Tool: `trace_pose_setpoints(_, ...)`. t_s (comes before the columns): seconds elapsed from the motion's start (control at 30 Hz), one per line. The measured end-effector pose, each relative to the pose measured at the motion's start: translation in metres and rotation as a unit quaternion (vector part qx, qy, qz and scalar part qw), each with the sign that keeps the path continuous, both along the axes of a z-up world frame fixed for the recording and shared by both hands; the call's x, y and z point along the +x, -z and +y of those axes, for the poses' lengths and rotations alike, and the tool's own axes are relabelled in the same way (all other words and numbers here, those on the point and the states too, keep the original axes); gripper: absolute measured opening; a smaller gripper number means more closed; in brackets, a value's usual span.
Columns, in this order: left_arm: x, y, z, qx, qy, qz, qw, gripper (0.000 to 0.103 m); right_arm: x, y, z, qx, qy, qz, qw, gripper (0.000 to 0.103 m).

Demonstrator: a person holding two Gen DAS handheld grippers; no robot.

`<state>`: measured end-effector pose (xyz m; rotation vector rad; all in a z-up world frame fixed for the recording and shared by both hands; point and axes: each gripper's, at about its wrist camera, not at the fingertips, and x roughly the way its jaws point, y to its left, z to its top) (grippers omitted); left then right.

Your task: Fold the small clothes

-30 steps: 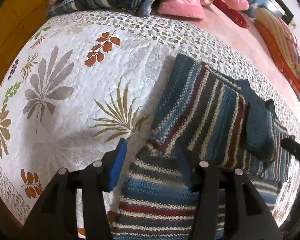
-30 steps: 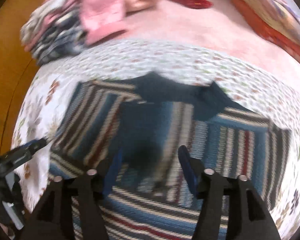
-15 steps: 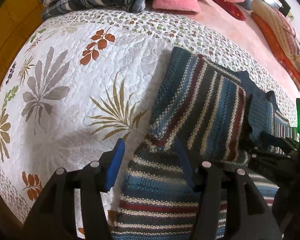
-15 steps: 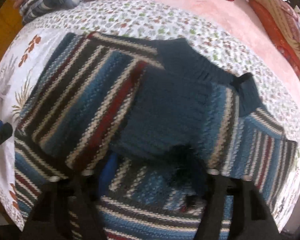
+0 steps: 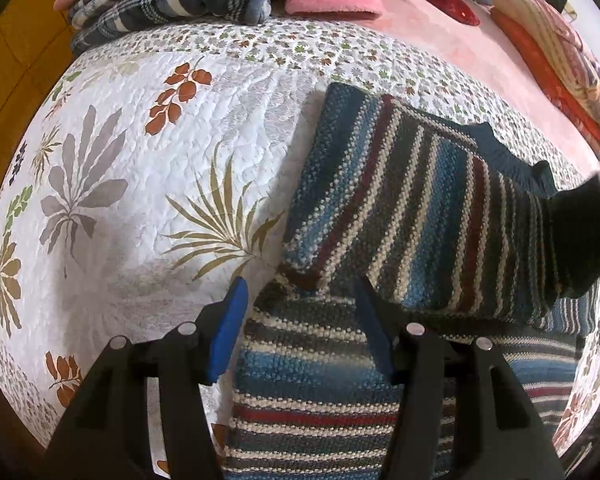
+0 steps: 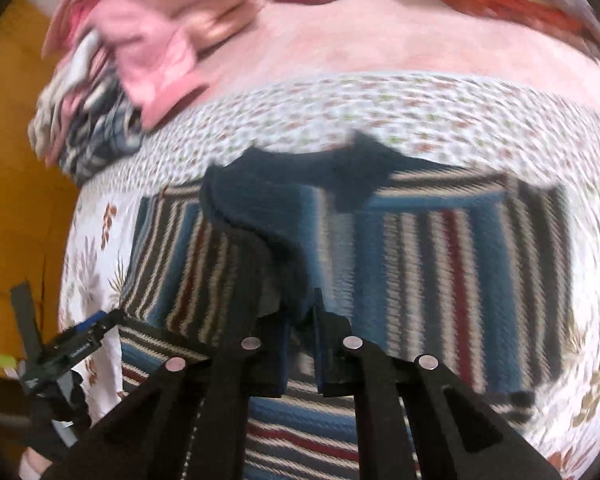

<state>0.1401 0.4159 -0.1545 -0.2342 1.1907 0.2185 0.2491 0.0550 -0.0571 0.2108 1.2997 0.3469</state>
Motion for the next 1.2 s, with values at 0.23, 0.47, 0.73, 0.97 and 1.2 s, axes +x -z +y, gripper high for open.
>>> trace_pose_setpoints(0.23, 0.001, 0.004, -0.006, 0.006, 0.010, 0.000, 0.9999, 0.056, 0.002, 0.040, -0.068, 0.001, 0.039, 0.058, 0.998, 0.018)
trace_pose_setpoints(0.47, 0.000, 0.001, -0.011, 0.008, 0.014, -0.021, 0.9997, 0.056, -0.001, 0.043, -0.088, -0.047, 0.050, 0.033, 0.997, 0.022)
trace_pose_setpoints(0.73, 0.006, 0.020, -0.027, 0.003, 0.043, -0.001, 0.9991, 0.059, 0.007, 0.039, -0.061, 0.018, 0.012, 0.007, 1.000, 0.027)
trace_pose_setpoints(0.97, 0.010, 0.037, -0.019, -0.018, 0.027, 0.025, 0.9992, 0.062, -0.003, 0.071, -0.074, 0.014, 0.026, 0.050, 0.998, 0.025)
trace_pose_setpoints(1.2, -0.020, -0.008, -0.024, -0.054, 0.024, 0.006, 0.9982, 0.062, -0.030, 0.012, -0.093, 0.022, 0.022, 0.020, 0.999, 0.051)
